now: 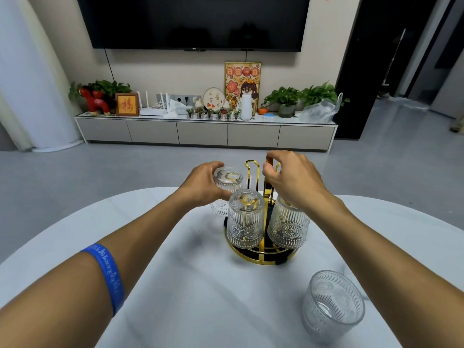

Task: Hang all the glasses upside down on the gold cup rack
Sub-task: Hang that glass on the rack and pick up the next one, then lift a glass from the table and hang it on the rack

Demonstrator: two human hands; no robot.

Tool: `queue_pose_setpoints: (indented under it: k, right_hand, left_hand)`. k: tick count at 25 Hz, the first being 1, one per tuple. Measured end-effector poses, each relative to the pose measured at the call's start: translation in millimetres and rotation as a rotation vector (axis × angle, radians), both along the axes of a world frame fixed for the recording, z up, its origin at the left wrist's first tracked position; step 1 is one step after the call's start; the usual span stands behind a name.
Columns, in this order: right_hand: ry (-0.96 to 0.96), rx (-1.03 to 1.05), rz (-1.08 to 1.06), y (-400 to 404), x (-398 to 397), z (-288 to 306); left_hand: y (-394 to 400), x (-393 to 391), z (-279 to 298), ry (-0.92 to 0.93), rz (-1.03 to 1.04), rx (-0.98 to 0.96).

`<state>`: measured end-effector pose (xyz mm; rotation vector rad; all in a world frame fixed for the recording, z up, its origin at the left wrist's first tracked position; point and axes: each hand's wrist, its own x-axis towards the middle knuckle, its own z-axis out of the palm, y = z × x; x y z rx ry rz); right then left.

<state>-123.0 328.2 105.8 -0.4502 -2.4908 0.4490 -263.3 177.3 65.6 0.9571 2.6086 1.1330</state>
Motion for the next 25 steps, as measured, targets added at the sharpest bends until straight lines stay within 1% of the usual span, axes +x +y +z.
queue_pose_setpoints:
  k: [4,6,8,10,12,13,15,17,18,19,20,21,22,23,24,25]
  right_hand:
    - [-0.001,-0.014,0.004,-1.3,1.0,-2.7]
    - [-0.029,-0.09,0.026,-1.7,2.6,-1.0]
    - [0.0,-0.195,0.051,-3.1,16.5,1.8]
    - [0.072,-0.239,0.041,-5.4,53.0,-5.1]
    - [0.056,-0.188,0.006,-10.2,106.2,-24.1]
    - [-0.018,-0.142,-0.009,-14.7,132.2,-35.5]
    - [-0.27,-0.058,-0.027,-24.0,171.0,-56.6]
    - [-0.557,-0.02,-0.067,-31.3,184.1,-68.8]
    - [-0.646,-0.039,-0.094,-35.8,184.5,-71.6]
    - [-0.669,-0.072,-0.117,-40.5,183.9,-72.6]
    - [-0.635,-0.124,-0.134,-44.1,183.8,-71.0]
    - [-0.556,-0.218,-0.146,-45.9,184.6,-67.7]
    - [-0.437,-0.384,-0.149,-47.0,186.3,-62.5]
    - [-0.279,-0.61,-0.126,-48.9,187.8,-55.0]
    - [-0.109,-0.843,-0.076,-51.2,187.2,-46.5]
    - [0.044,-1.03,0.007,-54.8,184.5,-37.2]
  left_hand:
    - [-2.2,4.8,0.0,-0.025,-0.003,0.007]
    - [-4.8,6.8,0.8,-0.055,-0.002,-0.013]
    - [-17.2,12.1,5.3,-0.104,0.025,-0.004]
    - [-38.2,26.7,10.8,-0.127,0.107,0.11]
    - [-61.2,55.8,9.0,-0.066,0.217,0.306]
    - [-70.2,74.7,5.8,-0.018,0.245,0.391]
    - [-77.4,116.9,0.1,0.022,0.214,0.468]
    - [-72.9,154.9,-3.6,0.026,0.113,0.447]
    - [-69.7,169.4,-3.9,0.029,0.062,0.418]
    - [-67.7,180.8,-1.7,0.026,0.021,0.392]
    - [-66.0,188.3,2.1,0.015,-0.01,0.368]
    - [-64.4,192.7,5.9,-0.007,-0.033,0.334]
    - [-62.9,196.2,10.2,-0.057,-0.053,0.286]
    - [-62.4,199.5,16.1,-0.148,-0.076,0.233]
    - [-61.8,202.6,22.0,-0.3,-0.096,0.2]
    - [-60.9,205.5,27.6,-0.494,-0.108,0.218]
